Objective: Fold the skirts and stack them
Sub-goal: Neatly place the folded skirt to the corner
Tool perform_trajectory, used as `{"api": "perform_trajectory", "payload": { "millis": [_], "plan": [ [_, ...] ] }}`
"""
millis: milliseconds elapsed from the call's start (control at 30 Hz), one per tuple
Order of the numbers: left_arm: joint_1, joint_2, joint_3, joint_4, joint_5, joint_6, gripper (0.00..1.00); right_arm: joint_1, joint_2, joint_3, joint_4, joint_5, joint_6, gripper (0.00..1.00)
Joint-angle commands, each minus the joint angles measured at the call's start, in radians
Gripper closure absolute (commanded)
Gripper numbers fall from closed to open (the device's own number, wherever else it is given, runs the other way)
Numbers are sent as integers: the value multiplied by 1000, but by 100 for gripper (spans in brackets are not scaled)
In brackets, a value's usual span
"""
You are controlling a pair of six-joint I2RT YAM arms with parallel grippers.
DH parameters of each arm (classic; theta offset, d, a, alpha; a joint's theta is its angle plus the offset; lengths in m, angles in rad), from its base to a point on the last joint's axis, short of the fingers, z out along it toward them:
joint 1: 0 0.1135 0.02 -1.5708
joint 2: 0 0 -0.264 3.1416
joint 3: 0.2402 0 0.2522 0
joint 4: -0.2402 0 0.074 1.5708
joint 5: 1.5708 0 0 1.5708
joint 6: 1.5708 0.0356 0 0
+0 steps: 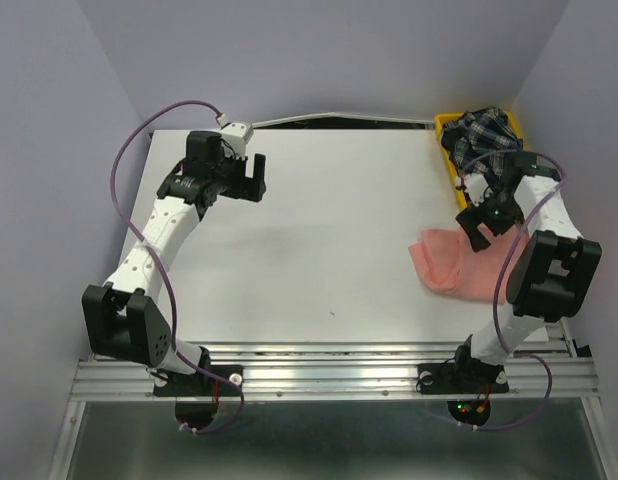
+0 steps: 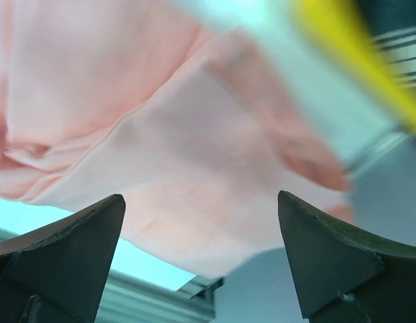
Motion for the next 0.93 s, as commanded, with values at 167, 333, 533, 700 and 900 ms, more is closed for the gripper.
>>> {"api": "perform_trajectory", "payload": {
  "millis": [167,333,533,700,900],
  "plan": [
    [7,-60,76,-9,35,87,2,7,-108,407,-213,-245,255,0],
    [7,-33,123,-69,41,104,1,25,-108,374,-112,-350,479,0],
    [8,-107,-8,-49,113,167,1,154,-216,60,164,-377,630,0],
    [7,-91,-95,-72,84,171,1,154,-169,-27,217,-395,582,0],
    [7,-117,-164,-59,76,177,1,216,-221,-157,212,-401,574,0]
  ]
}}
